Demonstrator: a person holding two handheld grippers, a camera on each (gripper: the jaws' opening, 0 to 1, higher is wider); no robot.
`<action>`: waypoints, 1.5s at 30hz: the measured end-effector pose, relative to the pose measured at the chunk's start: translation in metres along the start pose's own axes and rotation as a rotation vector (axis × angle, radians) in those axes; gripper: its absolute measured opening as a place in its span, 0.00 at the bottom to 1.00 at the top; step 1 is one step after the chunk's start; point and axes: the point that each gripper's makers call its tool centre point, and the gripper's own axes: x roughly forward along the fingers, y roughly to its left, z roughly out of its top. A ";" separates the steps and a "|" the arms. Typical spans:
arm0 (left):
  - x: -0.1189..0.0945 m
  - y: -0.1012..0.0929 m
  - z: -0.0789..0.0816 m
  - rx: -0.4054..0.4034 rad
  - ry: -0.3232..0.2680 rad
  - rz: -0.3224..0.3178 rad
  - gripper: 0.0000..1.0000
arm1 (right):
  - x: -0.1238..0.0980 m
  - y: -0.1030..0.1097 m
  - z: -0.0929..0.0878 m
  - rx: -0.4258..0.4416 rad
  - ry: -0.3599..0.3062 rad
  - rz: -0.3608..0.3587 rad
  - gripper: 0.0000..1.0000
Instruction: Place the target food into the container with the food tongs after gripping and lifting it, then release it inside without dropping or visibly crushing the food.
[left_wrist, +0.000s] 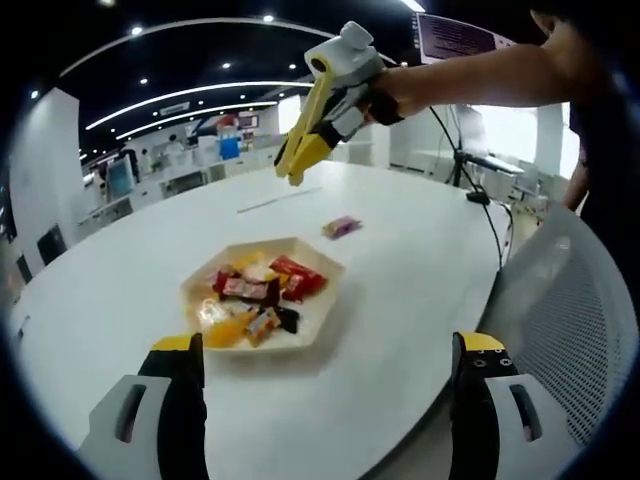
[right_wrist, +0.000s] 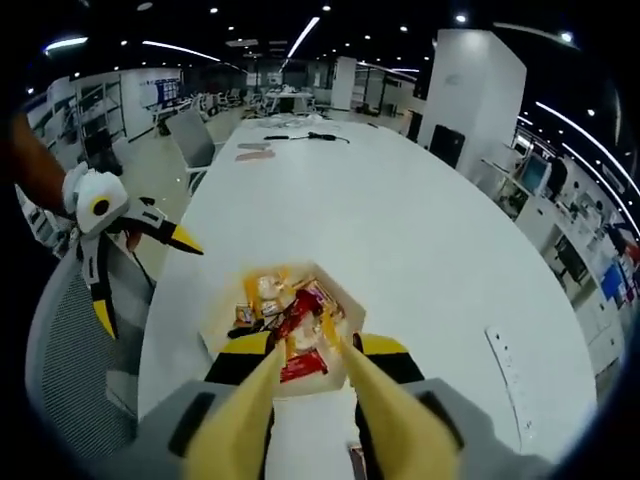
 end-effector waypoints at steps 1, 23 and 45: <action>0.000 0.000 0.000 0.001 0.001 0.000 1.00 | -0.001 -0.002 -0.004 0.000 0.002 -0.006 0.30; 0.002 0.002 -0.010 -0.001 0.051 0.009 1.00 | -0.036 -0.048 -0.080 0.018 -0.027 -0.035 0.30; 0.005 0.001 -0.023 -0.007 0.116 0.006 1.00 | -0.020 -0.060 -0.156 0.059 0.044 0.008 0.30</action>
